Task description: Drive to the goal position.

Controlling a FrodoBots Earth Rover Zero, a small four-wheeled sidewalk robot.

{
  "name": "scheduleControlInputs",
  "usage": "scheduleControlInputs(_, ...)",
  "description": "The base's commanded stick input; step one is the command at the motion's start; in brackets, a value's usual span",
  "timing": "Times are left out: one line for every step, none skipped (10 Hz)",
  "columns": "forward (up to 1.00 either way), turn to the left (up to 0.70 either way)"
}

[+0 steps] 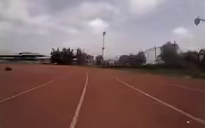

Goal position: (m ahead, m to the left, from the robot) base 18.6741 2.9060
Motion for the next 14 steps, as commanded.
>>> scheduleControlInputs(0.45, 0.0)
scheduleControlInputs(0.45, 0.0)
scheduleControlInputs(0.45, 0.0)
scheduleControlInputs(0.45, 0.0)
scheduleControlInputs(0.45, 0.0)
scheduleControlInputs(0.45, 0.0)
scheduleControlInputs(0.45, 0.0)
scheduleControlInputs(0.45, 0.0)
scheduleControlInputs(0.45, 0.0)
scheduleControlInputs(0.45, 0.0)
scheduleControlInputs(0.45, 0.0)
scheduleControlInputs(0.45, 0.0)
scheduleControlInputs(0.45, 0.0)
scheduleControlInputs(0.45, 0.0)
